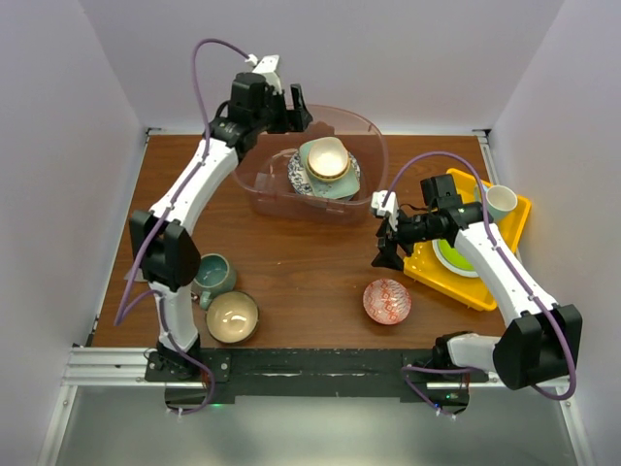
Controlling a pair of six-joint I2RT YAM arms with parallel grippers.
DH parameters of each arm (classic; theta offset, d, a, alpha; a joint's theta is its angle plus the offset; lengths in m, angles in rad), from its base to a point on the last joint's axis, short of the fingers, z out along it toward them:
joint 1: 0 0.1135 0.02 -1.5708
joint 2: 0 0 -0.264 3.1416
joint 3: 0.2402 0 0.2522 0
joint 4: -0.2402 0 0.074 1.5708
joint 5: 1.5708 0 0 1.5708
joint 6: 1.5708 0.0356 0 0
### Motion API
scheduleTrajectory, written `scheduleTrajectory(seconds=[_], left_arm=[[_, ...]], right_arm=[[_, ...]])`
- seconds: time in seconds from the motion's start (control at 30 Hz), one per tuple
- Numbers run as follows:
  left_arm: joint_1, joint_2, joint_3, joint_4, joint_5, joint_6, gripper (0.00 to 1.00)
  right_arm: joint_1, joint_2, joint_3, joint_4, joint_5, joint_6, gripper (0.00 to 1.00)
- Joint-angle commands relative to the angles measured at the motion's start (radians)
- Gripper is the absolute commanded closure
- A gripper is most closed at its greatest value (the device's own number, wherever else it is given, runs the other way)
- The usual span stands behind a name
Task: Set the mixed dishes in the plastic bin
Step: Pick up the bowl from the center of the board.
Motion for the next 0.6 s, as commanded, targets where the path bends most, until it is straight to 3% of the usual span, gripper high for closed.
scheduleTrajectory(seconds=[0.0, 0.33, 0.57], left_arm=[[0.026, -0.111, -0.100, 0.079, 0.022, 0.039, 0.09], [0.053, -0.451, -0.439, 0.235, 0.029, 0.054, 0.04], [0.056, -0.666, -0.682, 0.309, 0.059, 0.108, 0.00]], right_arm=[[-0.003, -0.030, 0.001, 0.003, -0.040, -0.036, 0.15], [-0.003, -0.042, -0.008, -0.017, -0.091, -0.115, 0.13], [-0.003, -0.057, -0.021, -0.104, -0.143, -0.318, 0.07]])
